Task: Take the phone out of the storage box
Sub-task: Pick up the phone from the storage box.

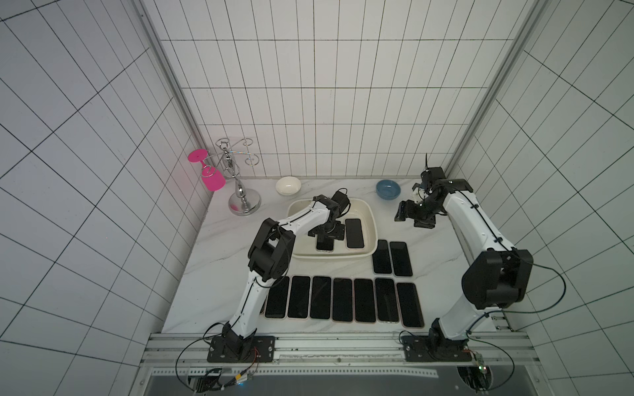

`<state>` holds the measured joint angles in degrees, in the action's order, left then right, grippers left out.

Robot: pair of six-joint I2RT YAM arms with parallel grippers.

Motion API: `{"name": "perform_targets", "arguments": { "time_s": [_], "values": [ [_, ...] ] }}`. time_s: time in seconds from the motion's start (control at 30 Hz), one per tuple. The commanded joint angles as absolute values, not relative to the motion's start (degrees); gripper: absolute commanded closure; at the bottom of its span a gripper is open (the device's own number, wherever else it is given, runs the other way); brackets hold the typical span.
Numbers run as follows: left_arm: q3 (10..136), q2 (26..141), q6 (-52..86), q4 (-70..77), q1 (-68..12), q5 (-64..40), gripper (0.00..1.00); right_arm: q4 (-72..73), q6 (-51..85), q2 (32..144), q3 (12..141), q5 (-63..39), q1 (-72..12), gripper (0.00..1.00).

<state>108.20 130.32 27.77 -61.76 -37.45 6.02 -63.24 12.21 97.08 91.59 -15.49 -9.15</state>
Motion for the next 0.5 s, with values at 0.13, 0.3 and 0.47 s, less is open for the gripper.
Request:
{"name": "perform_targets", "arguments": {
  "time_s": [0.13,0.3,0.47],
  "values": [
    [106.6,132.6,29.4,-62.2,-37.2,6.2,0.02,-64.2,10.7,98.6,94.3,-16.6,-9.8,0.20],
    [105.8,132.7,28.6,-60.9,-37.0,3.5,0.10,-64.2,10.7,99.4,94.9,-17.4,-9.9,0.20],
    [105.0,131.9,28.0,-60.2,-36.0,2.0,0.25,-64.5,10.7,100.1,95.4,-18.1,-10.2,0.20]
  ]
}}
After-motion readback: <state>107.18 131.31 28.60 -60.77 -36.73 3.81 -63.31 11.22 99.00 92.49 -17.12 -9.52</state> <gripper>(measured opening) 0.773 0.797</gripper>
